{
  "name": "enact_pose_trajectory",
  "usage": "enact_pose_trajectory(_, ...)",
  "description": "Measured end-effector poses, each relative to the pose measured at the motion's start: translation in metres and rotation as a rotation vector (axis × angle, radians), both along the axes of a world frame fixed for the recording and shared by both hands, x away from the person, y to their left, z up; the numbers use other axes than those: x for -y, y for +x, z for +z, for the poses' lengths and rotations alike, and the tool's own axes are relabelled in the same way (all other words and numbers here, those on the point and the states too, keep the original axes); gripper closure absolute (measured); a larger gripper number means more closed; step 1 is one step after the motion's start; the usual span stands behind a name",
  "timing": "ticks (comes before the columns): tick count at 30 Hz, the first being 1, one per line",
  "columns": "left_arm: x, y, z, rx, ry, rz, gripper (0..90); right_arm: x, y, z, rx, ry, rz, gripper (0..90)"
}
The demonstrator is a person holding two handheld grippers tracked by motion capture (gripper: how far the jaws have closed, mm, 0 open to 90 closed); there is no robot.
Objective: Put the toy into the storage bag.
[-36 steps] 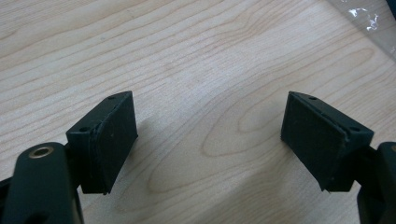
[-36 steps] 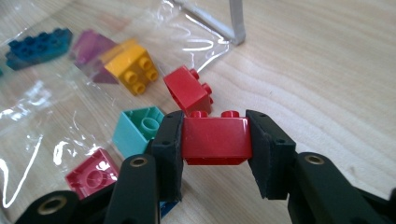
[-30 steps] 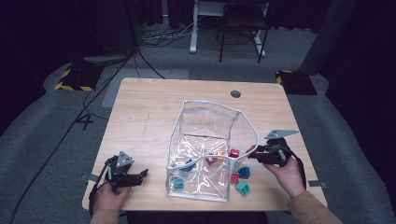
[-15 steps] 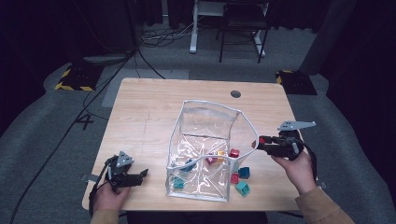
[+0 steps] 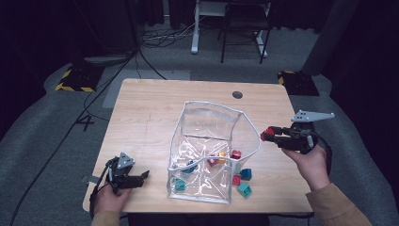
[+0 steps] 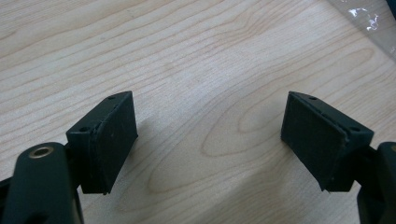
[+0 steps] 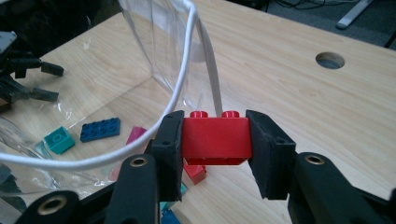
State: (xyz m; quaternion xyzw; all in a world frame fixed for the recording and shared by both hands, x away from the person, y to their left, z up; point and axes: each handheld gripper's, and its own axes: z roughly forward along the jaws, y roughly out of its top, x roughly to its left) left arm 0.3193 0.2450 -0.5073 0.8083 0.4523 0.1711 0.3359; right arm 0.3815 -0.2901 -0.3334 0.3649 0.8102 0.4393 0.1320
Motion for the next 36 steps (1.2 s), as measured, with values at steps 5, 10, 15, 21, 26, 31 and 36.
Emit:
enact_pose_trajectory(5,0.0,0.0,0.0,0.0,0.0,0.0,18.7,0.002,0.0,0.013,0.019,0.029,0.002,59.0)
enact_pose_trajectory(10,0.0,0.0,0.0,-0.002,0.0,0.0,18.7,0.001,-0.001,0.023,0.043,0.037,0.007,59.0)
enact_pose_trajectory(15,0.0,0.0,0.0,-0.003,0.0,0.005,18.6,-0.001,-0.002,0.034,0.069,0.065,0.014,59.0)
enact_pose_trajectory(21,0.0,0.0,0.0,-0.003,0.001,0.004,18.6,-0.006,-0.003,0.047,0.097,0.082,0.033,59.0)
enact_pose_trajectory(26,0.0,0.0,0.0,-0.003,0.0,0.005,18.6,-0.012,-0.004,0.053,0.11,0.088,0.053,59.0)
enact_pose_trajectory(31,0.0,0.0,0.0,-0.002,0.0,0.005,18.6,-0.015,-0.005,0.056,0.12,0.115,0.061,59.0)
enact_pose_trajectory(36,0.0,0.0,0.0,-0.002,0.0,0.005,18.6,-0.027,-0.002,0.063,0.116,0.124,0.091,59.0)
